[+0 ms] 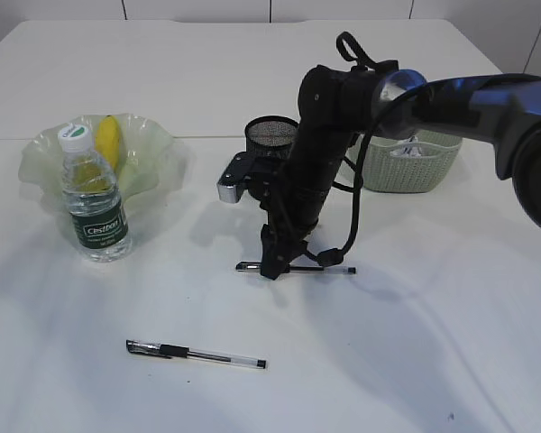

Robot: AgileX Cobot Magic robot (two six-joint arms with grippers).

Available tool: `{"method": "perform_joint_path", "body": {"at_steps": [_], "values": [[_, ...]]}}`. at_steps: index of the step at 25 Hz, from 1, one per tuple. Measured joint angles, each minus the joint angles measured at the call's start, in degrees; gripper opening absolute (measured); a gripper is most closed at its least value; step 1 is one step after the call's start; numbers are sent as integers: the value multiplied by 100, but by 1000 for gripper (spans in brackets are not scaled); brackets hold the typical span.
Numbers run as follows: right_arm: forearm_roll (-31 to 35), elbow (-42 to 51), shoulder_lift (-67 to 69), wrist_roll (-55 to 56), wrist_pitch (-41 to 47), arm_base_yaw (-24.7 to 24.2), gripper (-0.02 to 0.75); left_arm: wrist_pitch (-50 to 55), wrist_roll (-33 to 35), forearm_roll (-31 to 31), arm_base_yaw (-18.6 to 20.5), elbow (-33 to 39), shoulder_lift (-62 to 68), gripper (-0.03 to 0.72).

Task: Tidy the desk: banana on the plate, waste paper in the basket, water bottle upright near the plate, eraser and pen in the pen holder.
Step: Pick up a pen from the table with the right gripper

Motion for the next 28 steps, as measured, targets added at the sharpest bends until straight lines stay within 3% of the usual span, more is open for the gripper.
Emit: {"method": "perform_joint_path", "body": {"at_steps": [11, 28], "values": [[-542, -38, 0, 0, -11, 4, 258, 75, -43, 0, 0, 0, 0, 214], [-369, -45, 10, 92, -31, 100, 243, 75, -54, 0, 0, 0, 0, 214]]}}
